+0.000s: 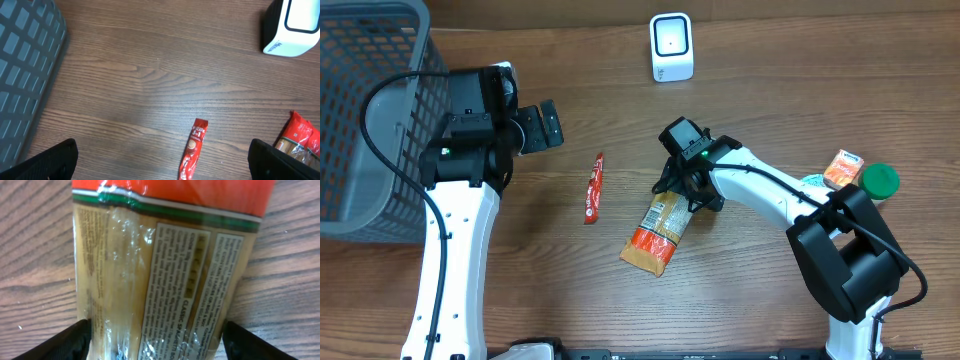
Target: Scan the item barcode
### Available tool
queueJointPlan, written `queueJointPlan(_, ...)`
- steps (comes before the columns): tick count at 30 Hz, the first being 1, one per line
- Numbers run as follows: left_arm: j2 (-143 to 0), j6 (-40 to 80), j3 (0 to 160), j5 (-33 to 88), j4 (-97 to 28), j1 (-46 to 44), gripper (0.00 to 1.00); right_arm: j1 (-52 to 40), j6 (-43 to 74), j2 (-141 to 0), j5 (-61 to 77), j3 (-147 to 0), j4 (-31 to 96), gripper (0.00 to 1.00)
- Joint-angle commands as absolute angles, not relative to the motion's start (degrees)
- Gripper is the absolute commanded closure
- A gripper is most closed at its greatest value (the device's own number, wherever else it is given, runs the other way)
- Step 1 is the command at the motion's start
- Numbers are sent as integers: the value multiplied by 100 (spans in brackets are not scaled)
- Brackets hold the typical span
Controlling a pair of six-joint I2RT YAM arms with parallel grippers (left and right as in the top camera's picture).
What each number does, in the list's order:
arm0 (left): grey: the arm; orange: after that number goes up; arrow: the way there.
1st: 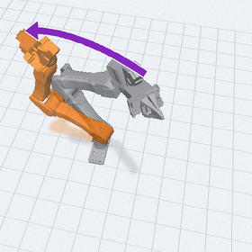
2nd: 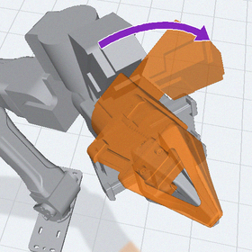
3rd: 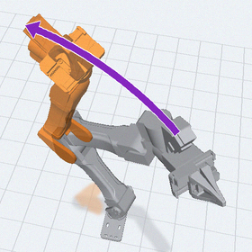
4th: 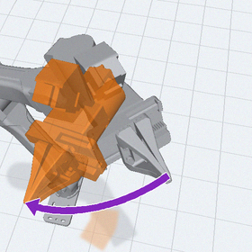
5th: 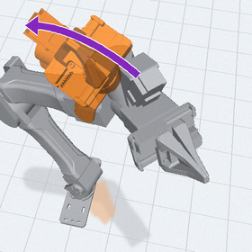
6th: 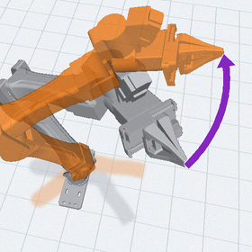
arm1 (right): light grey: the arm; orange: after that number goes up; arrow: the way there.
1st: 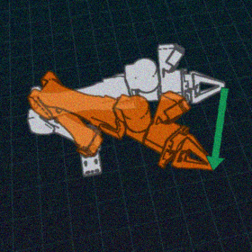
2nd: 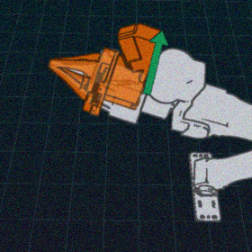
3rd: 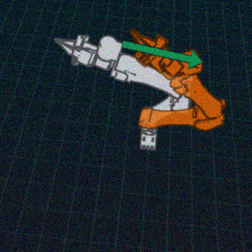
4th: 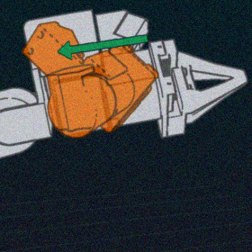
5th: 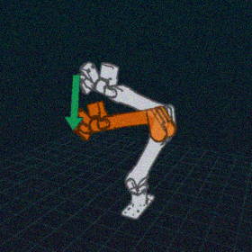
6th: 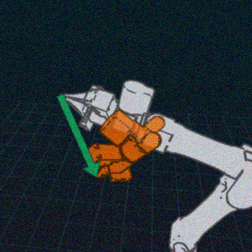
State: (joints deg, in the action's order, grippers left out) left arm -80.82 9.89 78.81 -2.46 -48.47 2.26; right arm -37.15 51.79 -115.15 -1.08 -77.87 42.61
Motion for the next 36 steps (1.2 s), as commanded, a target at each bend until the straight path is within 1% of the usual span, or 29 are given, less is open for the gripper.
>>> queueJointPlan(1,-8117,917,7911,-320,-4845,222,0,-3736,3892,-11537,-32,-7732,4366,20)
queueJointPlan(3,-8117,917,7911,-318,-4842,222,0,-3686,3297,-11537,-36,-7732,4466,24)
queueJointPlan(5,-8117,917,7911,-318,-4845,222,0,-3607,2773,-11537,-89,-7730,4571,24)
queueJointPlan(6,-8117,917,7911,-318,-4842,222,0,-3542,2322,-11537,-357,-7732,4687,24)
queueJointPlan(8,-8117,917,7911,-318,-4842,222,0,-3489,1839,-11537,-790,-7732,4823,23)
queueJointPlan(11,-8117,917,7911,-318,-4845,222,0,-3468,1468,-11535,-1426,-7743,5013,21)
queueJointPlan(13,-8117,917,7911,-318,-4845,222,0,-3468,1472,-11507,-1562,-7852,5170,19)
queueJointPlan(16,-8117,917,7911,-316,-4842,222,0,-3470,1500,-11393,-1291,-8197,5496,19)
queueJointPlan(18,-8117,917,7911,-316,-4842,222,0,-3470,1616,-11275,-989,-8453,5721,12)
queueJointPlan(22,-8117,917,7911,-316,-4842,222,0,-3461,2567,-11142,-873,-8632,5955,8)
queueJointPlan(24,-8117,917,7911,-318,-4845,222,0,-3426,3033,-11139,-788,-8628,6016,1)
queueJointPlan(25,-8117,917,7911,-318,-4845,222,0,-3398,3098,-11144,-703,-8613,6007,0)
queueJointPlan(31,-8117,917,7911,-316,-4842,222,0,-3365,2974,-11150,-322,-8556,5972,0)
queueJointPlan(36,-8117,917,7911,-316,-4842,222,0,-3511,2985,-11255,-244,-8556,5972,0)
